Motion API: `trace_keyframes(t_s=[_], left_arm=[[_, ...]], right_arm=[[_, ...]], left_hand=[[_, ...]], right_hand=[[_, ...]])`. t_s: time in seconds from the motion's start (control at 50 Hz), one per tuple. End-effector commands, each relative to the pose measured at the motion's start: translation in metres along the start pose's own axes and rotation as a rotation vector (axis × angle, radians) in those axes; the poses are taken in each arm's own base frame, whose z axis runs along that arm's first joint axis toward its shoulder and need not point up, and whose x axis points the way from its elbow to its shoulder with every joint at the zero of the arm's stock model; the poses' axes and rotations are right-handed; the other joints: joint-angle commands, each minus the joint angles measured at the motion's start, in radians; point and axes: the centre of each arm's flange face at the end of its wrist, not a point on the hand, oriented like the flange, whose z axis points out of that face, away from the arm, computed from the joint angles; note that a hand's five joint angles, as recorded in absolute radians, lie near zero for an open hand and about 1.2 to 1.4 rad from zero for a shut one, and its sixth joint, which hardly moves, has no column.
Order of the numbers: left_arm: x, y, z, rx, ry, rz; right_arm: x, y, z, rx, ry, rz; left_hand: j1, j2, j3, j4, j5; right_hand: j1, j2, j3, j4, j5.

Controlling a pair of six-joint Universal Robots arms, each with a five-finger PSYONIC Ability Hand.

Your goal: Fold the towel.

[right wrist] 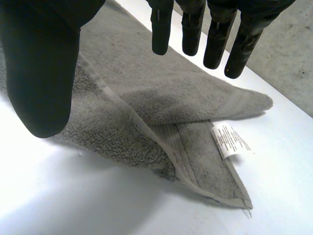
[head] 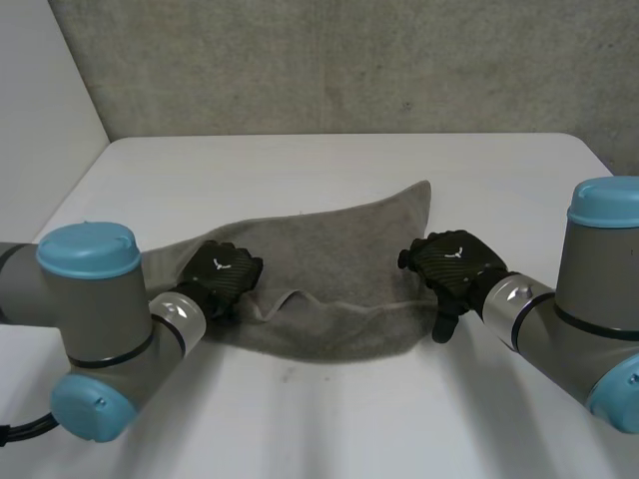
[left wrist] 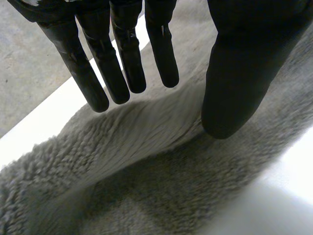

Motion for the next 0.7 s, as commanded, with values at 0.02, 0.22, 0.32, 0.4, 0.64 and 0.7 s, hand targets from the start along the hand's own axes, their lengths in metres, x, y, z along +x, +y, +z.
trace_keyframes(t_s=[0.02,0.22,0.32,0.4,0.64,0.7], left_arm=[[-0.004,0.005,0.011,-0.013,-0.049,0.045],[-0.002,-0.001,0.008,-0.003,-0.072,0.086],[-0.005,-0.04,-0.013,0.114,-0.144,0.092],[-0.02,-0.082,-0.04,0.24,-0.204,0.077],[-0.054,-0.154,-0.112,0.511,-0.318,-0.013],[-0.058,-0.162,-0.124,0.547,-0.336,-0.018]], right_arm=[[0.008,0.003,0.003,-0.009,0.016,0.009],[0.017,0.003,0.01,-0.006,0.034,-0.004],[0.035,0.006,0.015,-0.043,0.051,0.016],[0.046,0.008,0.013,-0.112,-0.005,0.069],[0.05,0.013,0.029,-0.087,-0.158,0.184],[0.046,0.02,0.035,-0.094,-0.175,0.219]], left_hand=[[0.196,0.198,0.2,0.199,0.201],[0.721,0.723,0.725,0.724,0.726],[0.721,0.723,0.725,0.724,0.726],[0.721,0.723,0.725,0.724,0.726],[0.721,0.723,0.725,0.724,0.726],[0.721,0.723,0.725,0.724,0.726]], right_hand=[[-0.028,-0.066,-0.026,-0.047,-0.036],[-0.089,-0.126,-0.086,-0.108,-0.096],[-0.089,-0.126,-0.086,-0.108,-0.096],[-0.089,-0.126,-0.086,-0.108,-0.096],[-0.089,-0.126,-0.086,-0.108,-0.096],[-0.089,-0.126,-0.086,-0.108,-0.096]])
